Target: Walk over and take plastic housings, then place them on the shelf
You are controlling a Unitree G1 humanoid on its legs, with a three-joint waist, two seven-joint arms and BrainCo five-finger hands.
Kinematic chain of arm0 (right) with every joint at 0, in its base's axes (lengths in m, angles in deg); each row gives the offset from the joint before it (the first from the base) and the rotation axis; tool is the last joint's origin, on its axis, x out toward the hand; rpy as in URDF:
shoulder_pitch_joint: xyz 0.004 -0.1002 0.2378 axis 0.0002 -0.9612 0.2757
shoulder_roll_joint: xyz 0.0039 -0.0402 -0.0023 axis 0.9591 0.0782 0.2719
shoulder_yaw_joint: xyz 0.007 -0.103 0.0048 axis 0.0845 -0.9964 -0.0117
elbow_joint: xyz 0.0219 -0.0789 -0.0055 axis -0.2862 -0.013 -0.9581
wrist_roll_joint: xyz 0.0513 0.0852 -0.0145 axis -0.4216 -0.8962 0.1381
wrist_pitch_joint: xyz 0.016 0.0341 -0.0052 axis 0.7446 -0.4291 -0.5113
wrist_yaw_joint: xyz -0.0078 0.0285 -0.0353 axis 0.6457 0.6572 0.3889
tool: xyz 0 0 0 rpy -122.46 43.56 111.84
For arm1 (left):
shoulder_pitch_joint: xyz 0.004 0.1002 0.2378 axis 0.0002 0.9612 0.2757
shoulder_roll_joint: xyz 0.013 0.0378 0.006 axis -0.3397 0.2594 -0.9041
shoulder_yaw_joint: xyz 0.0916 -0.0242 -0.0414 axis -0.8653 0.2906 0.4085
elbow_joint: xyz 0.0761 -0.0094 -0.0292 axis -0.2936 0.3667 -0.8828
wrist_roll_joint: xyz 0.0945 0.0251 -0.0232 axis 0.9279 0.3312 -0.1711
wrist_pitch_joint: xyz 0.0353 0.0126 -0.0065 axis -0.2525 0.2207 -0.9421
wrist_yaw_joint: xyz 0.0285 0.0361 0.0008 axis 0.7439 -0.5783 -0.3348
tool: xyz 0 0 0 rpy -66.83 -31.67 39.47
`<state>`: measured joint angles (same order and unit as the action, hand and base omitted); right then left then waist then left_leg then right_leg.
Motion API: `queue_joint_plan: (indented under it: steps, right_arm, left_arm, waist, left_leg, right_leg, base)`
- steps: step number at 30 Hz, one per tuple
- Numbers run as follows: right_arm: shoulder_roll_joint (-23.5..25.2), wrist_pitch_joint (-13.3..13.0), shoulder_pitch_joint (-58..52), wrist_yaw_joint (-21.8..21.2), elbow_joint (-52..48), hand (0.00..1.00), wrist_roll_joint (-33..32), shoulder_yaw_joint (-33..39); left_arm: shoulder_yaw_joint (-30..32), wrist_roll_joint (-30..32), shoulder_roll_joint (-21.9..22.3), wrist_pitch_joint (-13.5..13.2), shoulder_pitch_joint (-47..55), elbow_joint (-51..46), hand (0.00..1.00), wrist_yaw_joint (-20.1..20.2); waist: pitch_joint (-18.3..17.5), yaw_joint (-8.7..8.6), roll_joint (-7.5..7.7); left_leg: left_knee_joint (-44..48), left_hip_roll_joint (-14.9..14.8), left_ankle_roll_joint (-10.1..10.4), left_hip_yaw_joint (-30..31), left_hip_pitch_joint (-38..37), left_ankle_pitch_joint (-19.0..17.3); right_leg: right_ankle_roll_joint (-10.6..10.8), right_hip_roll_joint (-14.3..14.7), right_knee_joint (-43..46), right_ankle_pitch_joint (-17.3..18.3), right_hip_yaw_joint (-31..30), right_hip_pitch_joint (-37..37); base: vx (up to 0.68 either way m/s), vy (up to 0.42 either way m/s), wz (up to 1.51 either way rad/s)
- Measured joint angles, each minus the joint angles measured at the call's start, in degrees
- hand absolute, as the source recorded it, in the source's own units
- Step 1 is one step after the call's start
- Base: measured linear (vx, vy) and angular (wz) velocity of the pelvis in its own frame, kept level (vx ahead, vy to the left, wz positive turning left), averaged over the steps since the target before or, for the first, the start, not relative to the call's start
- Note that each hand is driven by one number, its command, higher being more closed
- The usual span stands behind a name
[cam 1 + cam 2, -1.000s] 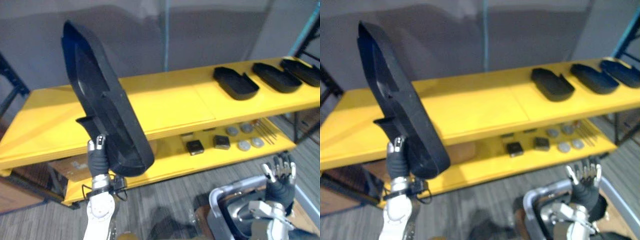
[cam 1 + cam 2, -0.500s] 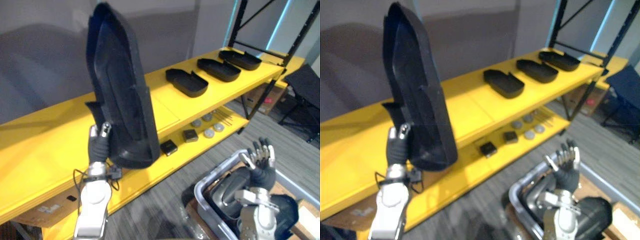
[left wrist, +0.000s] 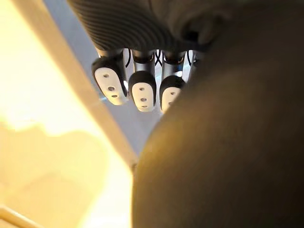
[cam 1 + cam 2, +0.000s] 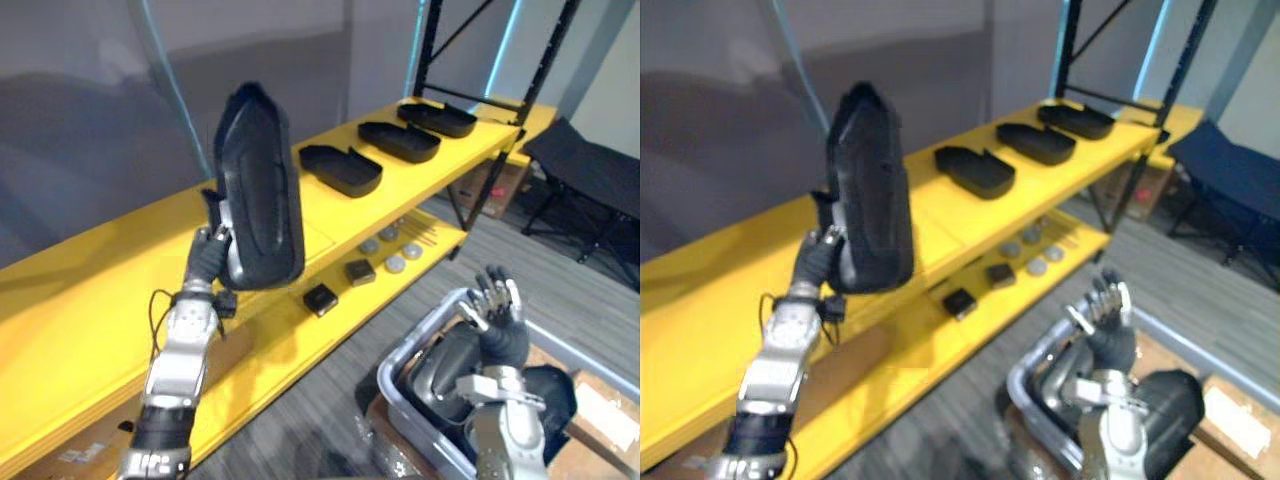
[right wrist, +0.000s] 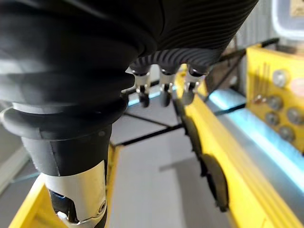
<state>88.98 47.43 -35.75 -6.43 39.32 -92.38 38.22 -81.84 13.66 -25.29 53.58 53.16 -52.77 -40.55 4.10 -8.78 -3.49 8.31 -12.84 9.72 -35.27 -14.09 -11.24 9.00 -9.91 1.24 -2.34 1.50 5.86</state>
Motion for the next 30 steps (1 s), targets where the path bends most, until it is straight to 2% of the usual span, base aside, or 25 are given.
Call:
queue_joint_plan:
  steps: [5, 8, 13, 15, 18, 21, 23, 24, 25, 26, 27, 30]
  right_arm:
    - [-0.3, 3.0, -2.8, 1.4, -0.2, 0.0, 0.6, -0.8]
    - [-1.1, 3.8, -4.7, 1.1, -0.2, 0.0, 0.4, -0.8]
    - [-2.2, 5.4, -6.5, 1.0, -0.2, 0.0, -0.1, -1.6]
    - [-2.7, 5.8, -6.6, 1.1, -0.2, 0.0, -0.8, -2.6]
    - [-4.1, 6.9, -6.6, 2.3, -0.3, 0.0, -1.9, -4.4]
    - [-4.5, 7.6, -6.9, 3.7, -0.4, 0.0, -3.0, -5.7]
    - [-4.9, 7.7, -6.9, 4.5, -0.9, 0.0, -3.0, -6.3]
    - [-4.6, 7.7, -6.4, 5.2, -1.6, 0.0, -3.2, -7.1]
    - [-4.4, 7.7, -5.7, 5.3, -1.8, 0.0, -3.6, -7.6]
    - [-5.2, 7.1, -4.8, 6.1, -2.2, 0.0, -4.1, -8.2]
    - [-6.7, 7.0, -3.6, 6.5, -0.8, 0.0, -4.2, -8.4]
    - [-6.5, 6.9, -4.7, 7.5, -0.8, 0.0, -5.2, -10.2]
  left_arm:
    - [0.0, -2.1, -4.3, 2.7, -9.7, 12.3, 1.0, 0.1]
    - [0.1, -4.2, -6.0, 4.6, -14.4, 18.4, 1.0, -0.3]
    - [1.3, -4.5, -6.3, 7.8, -19.4, 25.9, 1.0, -2.7]
    - [2.8, -4.4, -6.3, 9.6, -20.7, 28.2, 1.0, -3.6]
    - [5.5, -4.9, -6.3, 11.8, -22.0, 32.6, 1.0, -7.0]
    - [7.5, -8.5, -6.3, 13.4, -22.5, 34.2, 1.0, -10.4]
    - [8.0, -10.9, -6.3, 14.8, -22.7, 35.3, 1.0, -14.2]
    - [10.3, -11.9, -6.6, 15.4, -23.2, 35.7, 1.0, -17.1]
    - [11.5, -12.9, -7.3, 15.5, -23.7, 35.8, 1.0, -18.5]
    - [12.1, -13.6, -8.0, 15.6, -25.3, 36.8, 1.0, -20.8]
    - [12.5, -13.5, -8.8, 15.7, -25.7, 37.0, 1.0, -22.8]
    - [13.4, -14.1, -9.7, 16.6, -25.9, 37.7, 1.0, -26.2]
  waist:
    - [0.5, -1.34, -0.62]
    - [1.2, -2.66, -0.73]
    - [2.9, -4.79, -1.03]
    - [3.5, -4.99, -1.23]
    - [5.6, -6.15, -1.77]
    - [6.7, -6.37, -1.84]
    - [7.8, -6.32, -1.5]
    - [8.9, -6.07, 0.38]
    - [9.7, -6.13, 1.58]
    - [10.4, -6.89, 1.66]
    - [11.1, -6.18, 1.53]
    - [11.3, -6.35, 1.12]
  left_leg:
    - [-0.2, 0.0, 0.3, -1.8, 0.0, 0.1]
    - [-0.6, 0.0, 0.3, -3.3, -0.4, 0.2]
    - [-1.3, 0.1, 0.6, -5.1, -0.9, 0.3]
    - [-1.3, 0.2, 0.6, -6.1, -0.7, 0.3]
    - [-1.3, 0.3, 0.6, -6.2, -0.5, 0.3]
    - [-1.0, 0.4, 0.6, -6.2, 0.4, 0.3]
    - [0.9, 0.0, 0.6, -6.1, 1.2, 0.3]
    - [9.6, -1.3, 0.5, -5.6, 4.2, 0.3]
    - [12.9, -1.8, 1.2, -5.5, 6.3, -1.0]
    - [2.7, 0.6, -1.1, -4.6, 8.4, 0.8]
    - [-0.8, 1.4, -1.2, -4.5, 7.3, 4.9]
    - [-1.7, 1.8, -1.3, -4.2, 7.7, 5.0]
  right_leg:
    - [0.0, 0.2, 0.1, 0.0, -0.4, -1.3]
    - [0.0, 0.6, 0.1, 0.0, -1.7, -1.8]
    - [0.0, 1.0, 0.1, 0.0, -3.1, -2.9]
    - [0.0, 1.0, 0.1, 0.0, -3.5, -3.7]
    - [0.0, 1.0, 0.1, 0.0, -3.7, -4.0]
    - [0.0, 1.0, 0.1, 0.0, -4.0, -5.2]
    - [0.0, 0.7, 0.3, 0.0, -4.3, -5.3]
    - [-0.1, -1.1, 0.3, 0.0, -4.9, -5.1]
    - [-0.1, -2.4, 0.3, -0.1, -5.1, -4.8]
    - [0.1, -3.2, 0.5, -0.1, -4.8, -5.2]
    - [0.2, -3.1, 1.7, -0.2, -5.5, -6.6]
    - [0.7, -3.0, 2.5, -0.5, -4.8, -7.3]
  base:
    - [-0.01, -0.016, -0.15]
    - [0.01, -0.01, -0.24]
    - [0.02, -0.001, -0.19]
    - [0.01, -0.003, -0.2]
    - [0.02, 0.001, -0.03]
    - [0.01, 0.002, -0.01]
    - [0.01, 0.013, -0.02]
    - [-0.07, 0.003, -0.04]
    - [-0.16, -0.078, 0.09]
    - [-0.15, -0.043, -0.1]
    - [-0.06, -0.024, -0.16]
    - [0.06, 0.057, 0.04]
